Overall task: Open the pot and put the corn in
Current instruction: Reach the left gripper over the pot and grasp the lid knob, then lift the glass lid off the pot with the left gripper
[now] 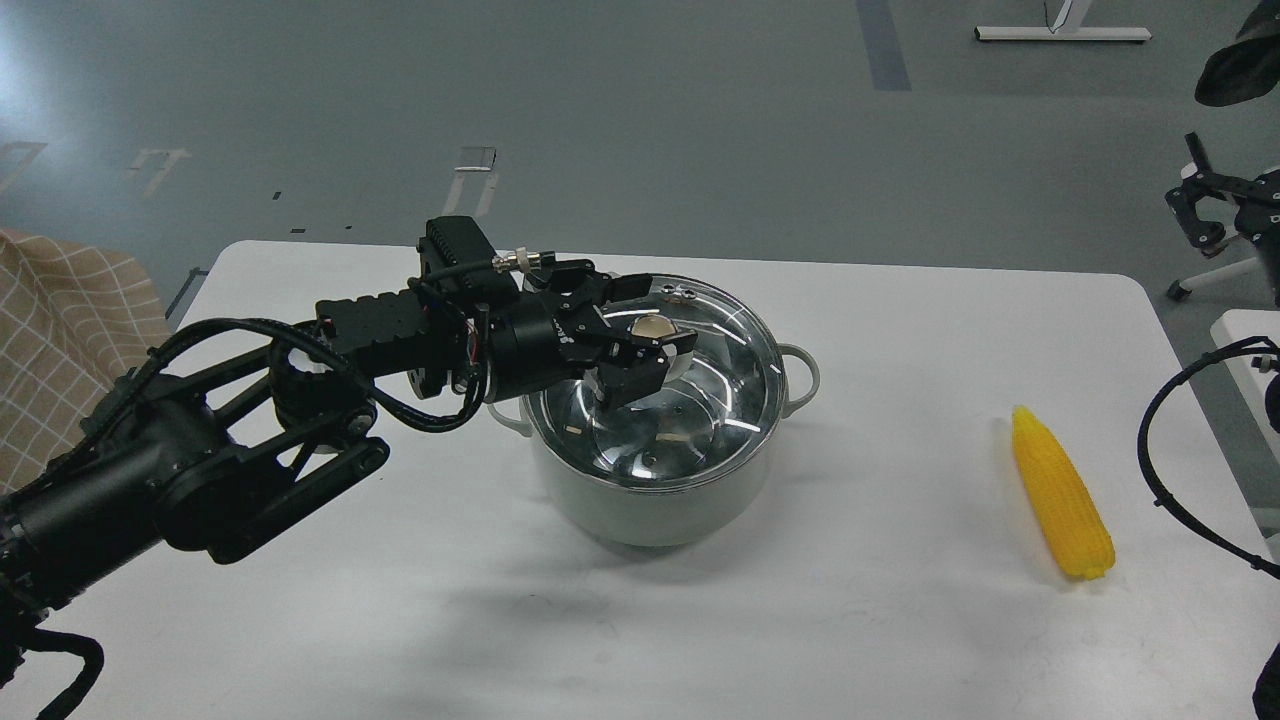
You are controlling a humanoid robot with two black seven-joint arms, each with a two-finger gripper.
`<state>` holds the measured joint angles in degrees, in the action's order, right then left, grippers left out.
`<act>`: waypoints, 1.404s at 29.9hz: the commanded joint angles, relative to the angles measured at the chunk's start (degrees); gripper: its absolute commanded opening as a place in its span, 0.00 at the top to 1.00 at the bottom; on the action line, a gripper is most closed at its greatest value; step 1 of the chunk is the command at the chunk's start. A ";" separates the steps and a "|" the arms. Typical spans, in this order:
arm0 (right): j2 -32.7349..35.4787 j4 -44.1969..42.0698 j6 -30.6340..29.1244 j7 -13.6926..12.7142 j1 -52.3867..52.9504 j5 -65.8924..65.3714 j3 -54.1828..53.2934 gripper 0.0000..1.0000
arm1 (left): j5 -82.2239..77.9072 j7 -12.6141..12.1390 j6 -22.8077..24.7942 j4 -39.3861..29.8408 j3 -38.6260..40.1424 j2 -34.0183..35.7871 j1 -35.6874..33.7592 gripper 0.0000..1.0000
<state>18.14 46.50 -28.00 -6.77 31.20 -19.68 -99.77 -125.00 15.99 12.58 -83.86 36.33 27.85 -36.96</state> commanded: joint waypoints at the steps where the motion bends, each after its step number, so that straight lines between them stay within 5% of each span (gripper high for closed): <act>1: -0.03 -0.01 0.00 0.00 0.00 -0.01 0.01 0.00 | 0.00 0.10 -0.01 0.10 0.06 0.01 1.10 0.25; 15: -0.12 -0.01 0.00 0.00 0.00 -0.01 0.01 0.00 | 0.00 0.27 -0.27 0.63 0.06 -0.08 2.15 0.38; 28: -0.12 -0.09 0.00 0.00 -0.26 -0.01 0.01 0.00 | 0.00 0.27 -0.98 0.72 0.41 0.01 3.04 0.63; 38: -0.21 -0.18 0.00 0.00 -0.35 -0.01 0.01 0.00 | 4.13 0.27 -0.98 -4.28 6.11 4.13 2.34 0.64; 42: -0.21 -0.27 0.00 0.00 -0.70 -0.01 0.01 0.00 | 7.14 0.36 -0.71 -7.80 7.71 10.81 2.07 0.64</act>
<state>17.94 46.31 -28.00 -6.76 30.73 -19.69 -99.72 -119.70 16.29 11.64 -89.46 43.12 34.24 -34.74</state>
